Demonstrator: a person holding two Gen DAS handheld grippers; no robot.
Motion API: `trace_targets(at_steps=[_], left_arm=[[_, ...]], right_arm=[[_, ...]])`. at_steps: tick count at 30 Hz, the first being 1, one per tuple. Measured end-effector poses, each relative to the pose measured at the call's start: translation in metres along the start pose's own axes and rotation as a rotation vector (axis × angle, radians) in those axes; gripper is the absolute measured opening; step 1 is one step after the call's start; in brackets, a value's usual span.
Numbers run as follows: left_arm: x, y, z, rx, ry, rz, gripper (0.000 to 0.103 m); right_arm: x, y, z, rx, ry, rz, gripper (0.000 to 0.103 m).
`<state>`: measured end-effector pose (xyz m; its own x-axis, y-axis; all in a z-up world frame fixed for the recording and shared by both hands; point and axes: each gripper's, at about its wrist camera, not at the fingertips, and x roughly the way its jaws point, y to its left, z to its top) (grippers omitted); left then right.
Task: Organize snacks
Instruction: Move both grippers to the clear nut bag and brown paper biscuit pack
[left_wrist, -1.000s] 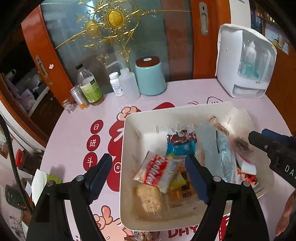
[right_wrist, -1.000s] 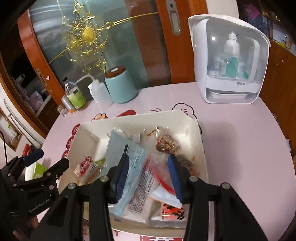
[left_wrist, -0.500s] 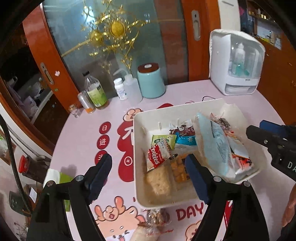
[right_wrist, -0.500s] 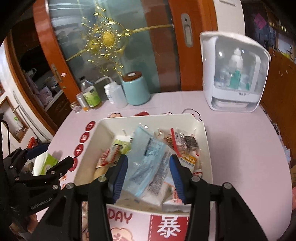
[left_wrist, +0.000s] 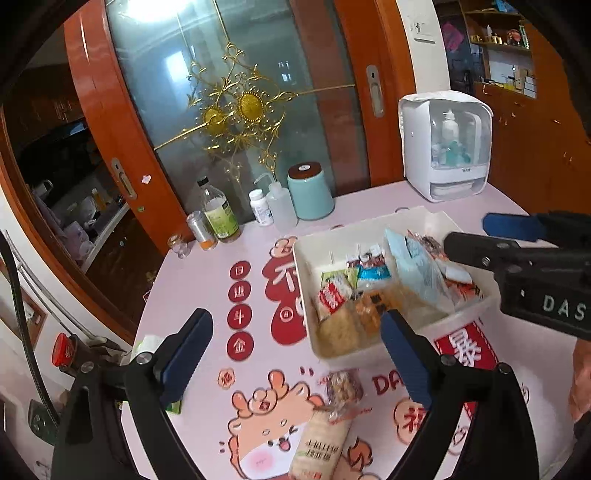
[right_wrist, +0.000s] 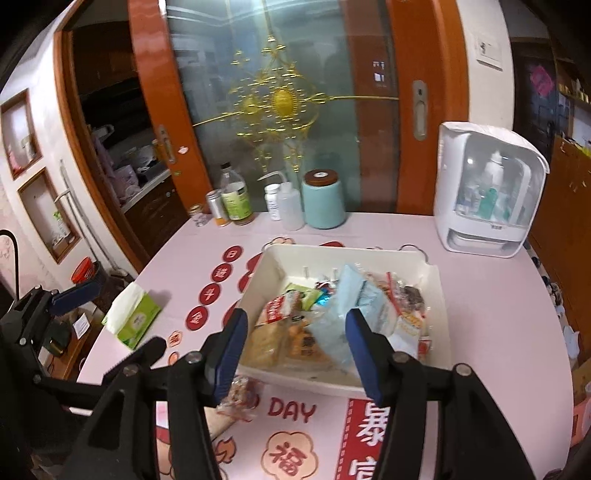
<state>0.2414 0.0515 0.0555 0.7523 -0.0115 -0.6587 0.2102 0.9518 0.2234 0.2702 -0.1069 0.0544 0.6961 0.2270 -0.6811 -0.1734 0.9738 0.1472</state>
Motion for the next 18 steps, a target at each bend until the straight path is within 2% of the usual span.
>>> trace_targets(at_steps=[6,12,18], left_arm=[[0.009,0.015,-0.051,-0.013,0.055,-0.042,0.093],[0.048,0.02,-0.116,-0.031,0.172,-0.109,0.093],[0.091,0.015,-0.166,-0.071,0.285,-0.139,0.093]], right_arm=[[0.026,0.026,-0.034,0.005,0.093,0.071,0.056],[0.074,0.042,-0.081,0.004,0.205,0.11,0.056],[0.118,0.054,-0.109,0.017,0.294,0.114,0.056]])
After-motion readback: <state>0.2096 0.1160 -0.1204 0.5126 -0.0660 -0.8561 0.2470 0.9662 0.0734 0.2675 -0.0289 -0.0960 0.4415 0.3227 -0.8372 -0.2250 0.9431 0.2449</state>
